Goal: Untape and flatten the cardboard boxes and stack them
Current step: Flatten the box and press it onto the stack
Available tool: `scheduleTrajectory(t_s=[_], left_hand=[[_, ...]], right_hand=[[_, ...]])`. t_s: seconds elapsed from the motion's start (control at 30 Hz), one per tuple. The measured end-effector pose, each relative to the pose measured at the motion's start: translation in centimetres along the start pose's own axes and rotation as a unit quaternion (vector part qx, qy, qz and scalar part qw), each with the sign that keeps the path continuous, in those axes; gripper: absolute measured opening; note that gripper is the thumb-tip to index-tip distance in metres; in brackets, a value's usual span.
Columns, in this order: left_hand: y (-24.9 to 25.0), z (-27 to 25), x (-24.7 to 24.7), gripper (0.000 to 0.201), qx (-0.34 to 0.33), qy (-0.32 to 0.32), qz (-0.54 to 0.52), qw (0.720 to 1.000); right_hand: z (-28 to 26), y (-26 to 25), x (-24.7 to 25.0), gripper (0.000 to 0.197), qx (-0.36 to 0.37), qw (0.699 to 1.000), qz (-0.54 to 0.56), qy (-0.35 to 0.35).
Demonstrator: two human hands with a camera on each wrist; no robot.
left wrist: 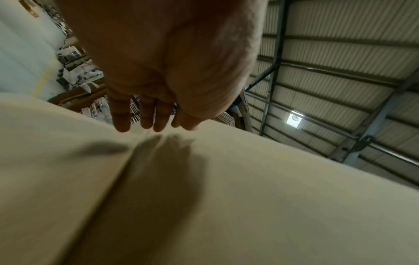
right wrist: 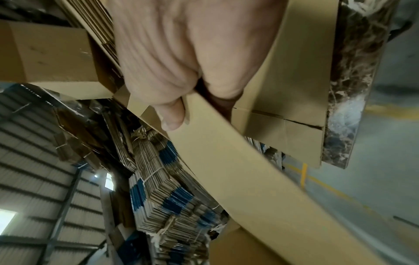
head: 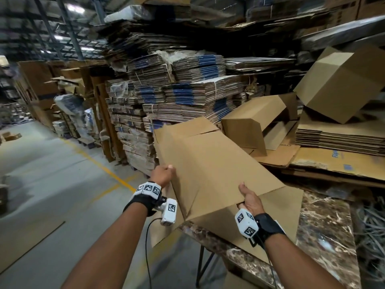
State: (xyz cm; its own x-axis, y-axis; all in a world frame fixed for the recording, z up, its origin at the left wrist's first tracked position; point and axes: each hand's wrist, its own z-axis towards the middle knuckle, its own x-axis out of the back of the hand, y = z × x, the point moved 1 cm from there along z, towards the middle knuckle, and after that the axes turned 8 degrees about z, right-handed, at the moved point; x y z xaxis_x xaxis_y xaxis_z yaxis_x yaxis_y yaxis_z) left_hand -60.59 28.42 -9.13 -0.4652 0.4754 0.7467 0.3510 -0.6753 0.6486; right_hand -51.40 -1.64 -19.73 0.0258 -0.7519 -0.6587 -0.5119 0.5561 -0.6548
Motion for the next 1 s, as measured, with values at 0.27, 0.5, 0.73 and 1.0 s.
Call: scheduleTrajectory(t_s=[0.27,0.5,0.73,1.0], left_hand=[[1.7,-8.0,1.0,0.045,-0.099,0.010,0.035,0.994],[-2.1,-13.5,-4.1,0.073,-0.106,-0.124,0.218,0.962],[-4.2,-17.5,-7.9,0.106,-0.135,-0.165,0.384,0.898],[-3.8,-19.7,-12.1,0.071,-0.094,-0.210,0.325,0.918]], right_hand=[[1.7,3.2,0.7,0.057,0.001,0.993,-0.115,0.037],[0.9,4.6,-0.1,0.051,-0.012,0.996,-0.086,-0.001],[0.4,3.7,2.1,0.047,-0.035,0.998,-0.050,-0.003],[-1.2,3.1,6.7,0.041,-0.075,0.997,-0.013,0.000]])
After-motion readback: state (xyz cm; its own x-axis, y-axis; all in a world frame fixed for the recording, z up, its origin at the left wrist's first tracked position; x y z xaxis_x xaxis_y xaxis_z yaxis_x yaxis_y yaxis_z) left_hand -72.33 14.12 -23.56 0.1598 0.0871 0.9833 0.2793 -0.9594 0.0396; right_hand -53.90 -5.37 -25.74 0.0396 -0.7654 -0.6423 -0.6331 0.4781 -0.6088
